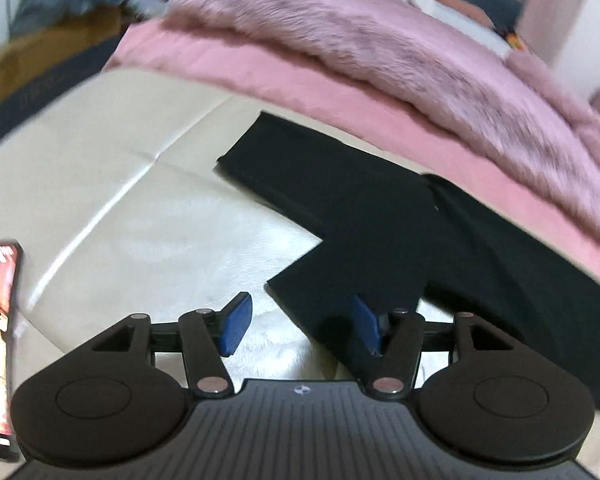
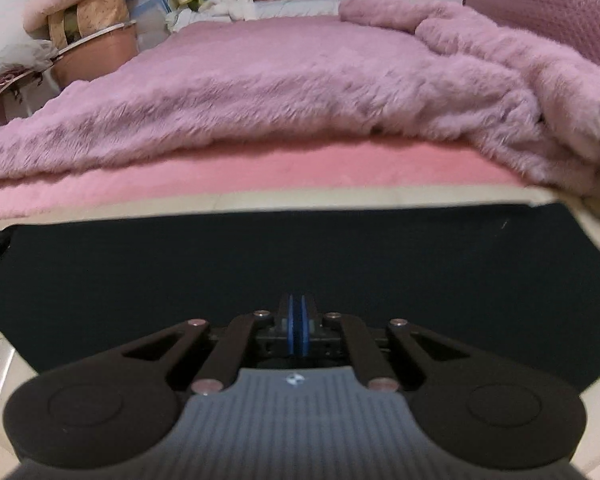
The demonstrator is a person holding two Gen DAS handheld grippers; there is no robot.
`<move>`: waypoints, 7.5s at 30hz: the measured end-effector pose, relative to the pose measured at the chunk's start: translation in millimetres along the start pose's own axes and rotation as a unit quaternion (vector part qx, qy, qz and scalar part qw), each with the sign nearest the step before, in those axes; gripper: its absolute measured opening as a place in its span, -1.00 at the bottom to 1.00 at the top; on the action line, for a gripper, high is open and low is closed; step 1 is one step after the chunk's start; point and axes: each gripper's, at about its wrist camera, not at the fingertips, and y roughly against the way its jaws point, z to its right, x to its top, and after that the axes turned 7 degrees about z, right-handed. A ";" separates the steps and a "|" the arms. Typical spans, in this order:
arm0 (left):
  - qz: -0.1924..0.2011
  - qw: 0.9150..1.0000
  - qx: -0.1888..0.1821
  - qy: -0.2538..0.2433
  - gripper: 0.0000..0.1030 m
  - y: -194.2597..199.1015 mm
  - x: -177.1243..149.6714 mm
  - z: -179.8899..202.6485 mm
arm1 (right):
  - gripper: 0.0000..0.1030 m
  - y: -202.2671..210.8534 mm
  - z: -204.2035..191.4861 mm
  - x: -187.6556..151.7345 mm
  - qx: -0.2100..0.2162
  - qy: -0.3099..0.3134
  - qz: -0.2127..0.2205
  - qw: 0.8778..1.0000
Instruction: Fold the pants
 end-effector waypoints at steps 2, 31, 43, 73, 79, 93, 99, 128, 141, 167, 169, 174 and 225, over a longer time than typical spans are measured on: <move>-0.006 1.000 -0.006 0.016 0.13 -10.9 0.8 -5.5 | -1.00 -1.6 -8.8 -3.3 -0.001 -0.007 -0.007 1.000; -0.023 0.974 0.024 -0.225 -0.99 -113.7 149.4 -1.8 | -0.98 -6.7 2.4 -6.7 -0.087 0.004 -0.021 0.996; -0.016 0.990 0.018 -0.136 -0.36 -118.3 141.7 -34.6 | -0.98 1.3 5.4 -16.1 -0.089 -0.001 -0.026 0.996; 0.015 0.990 0.014 -0.139 -1.00 -111.5 138.4 -17.9 | -0.70 -141.9 -101.3 73.7 0.170 0.353 -0.079 0.917; 0.025 0.990 0.014 -0.137 -1.00 -105.8 136.9 -18.4 | -1.00 -139.4 -102.1 70.0 0.176 0.347 -0.080 0.918; 0.048 0.985 0.029 -0.162 -1.00 -110.8 137.2 -14.6 | -1.00 -108.8 -93.9 69.4 0.127 0.307 -0.003 0.943; 0.027 0.987 0.052 -0.151 -1.00 -138.3 122.7 -15.5 | -1.00 -130.7 -101.1 57.1 0.098 0.284 -0.024 0.953; 0.074 0.990 0.078 0.089 -0.17 -80.1 59.0 -29.6 | -0.59 -11.7 -92.2 -9.0 0.067 0.050 -0.001 0.997; 0.074 0.981 0.170 0.055 -0.93 -62.3 60.4 -34.8 | -0.58 -22.1 -92.7 -25.6 0.044 0.061 -0.047 0.996; 0.200 0.957 0.016 -0.208 -0.94 29.7 23.1 207.7 | -0.58 10.7 -121.1 -22.0 0.116 0.051 -0.034 0.991; 0.165 0.955 0.003 -0.248 -0.94 12.0 -3.9 230.6 | -0.58 13.6 -113.1 -24.4 0.117 0.039 -0.034 0.992; 0.047 0.950 -0.035 -0.306 -0.92 -22.2 -63.3 257.6 | -0.58 14.8 -93.2 -31.6 0.114 0.010 -0.041 0.993; -0.083 0.960 -0.210 -0.167 -1.00 -28.9 -5.1 178.6 | -0.58 -22.0 -164.5 -19.8 0.258 0.032 -0.050 0.964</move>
